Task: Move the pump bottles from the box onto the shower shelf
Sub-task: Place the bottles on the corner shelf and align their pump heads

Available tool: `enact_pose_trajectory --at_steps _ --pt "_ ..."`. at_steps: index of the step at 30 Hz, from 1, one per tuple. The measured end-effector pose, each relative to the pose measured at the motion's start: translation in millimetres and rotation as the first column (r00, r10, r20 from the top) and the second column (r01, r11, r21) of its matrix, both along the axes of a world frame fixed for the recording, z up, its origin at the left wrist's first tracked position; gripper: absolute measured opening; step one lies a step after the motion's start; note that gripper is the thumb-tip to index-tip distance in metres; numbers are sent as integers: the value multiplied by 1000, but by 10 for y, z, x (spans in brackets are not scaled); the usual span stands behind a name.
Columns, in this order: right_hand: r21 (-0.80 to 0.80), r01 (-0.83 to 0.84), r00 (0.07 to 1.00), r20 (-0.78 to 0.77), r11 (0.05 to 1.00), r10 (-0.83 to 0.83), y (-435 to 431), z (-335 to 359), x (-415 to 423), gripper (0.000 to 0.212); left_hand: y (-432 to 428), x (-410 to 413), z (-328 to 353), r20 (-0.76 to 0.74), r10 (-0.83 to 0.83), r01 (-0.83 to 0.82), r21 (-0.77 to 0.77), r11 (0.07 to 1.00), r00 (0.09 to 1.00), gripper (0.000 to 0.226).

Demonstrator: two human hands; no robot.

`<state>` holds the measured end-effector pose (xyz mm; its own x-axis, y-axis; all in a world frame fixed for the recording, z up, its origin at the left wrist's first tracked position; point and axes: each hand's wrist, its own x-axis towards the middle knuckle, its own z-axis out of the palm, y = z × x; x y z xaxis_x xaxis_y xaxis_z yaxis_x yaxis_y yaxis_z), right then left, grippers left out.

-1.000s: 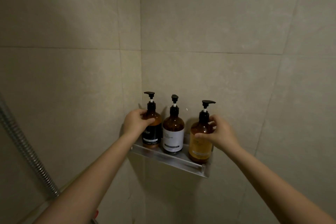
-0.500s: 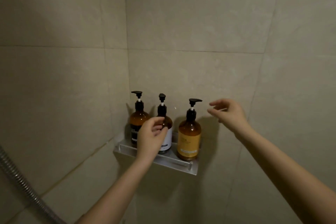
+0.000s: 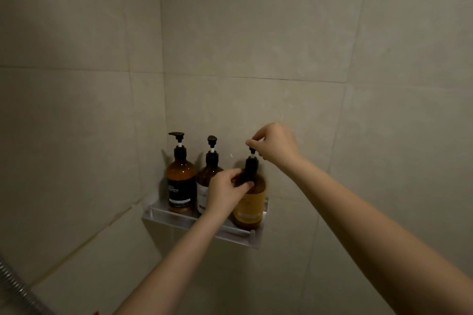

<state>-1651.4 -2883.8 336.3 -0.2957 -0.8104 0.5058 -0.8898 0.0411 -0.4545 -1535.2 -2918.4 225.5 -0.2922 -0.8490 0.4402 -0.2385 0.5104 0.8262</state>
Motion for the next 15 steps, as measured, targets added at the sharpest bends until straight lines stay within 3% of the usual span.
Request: enact_pose_trajectory --at_steps 9,15 --pt "-11 106 975 -193 994 -107 -13 -16 45 27 11 -16 -23 -25 -12 12 1 1000 1000 31" --pt "63 -80 989 -121 995 87 0 25 -27 20 10 1 -24 -6 -19 19 -23 1000 1000 36"
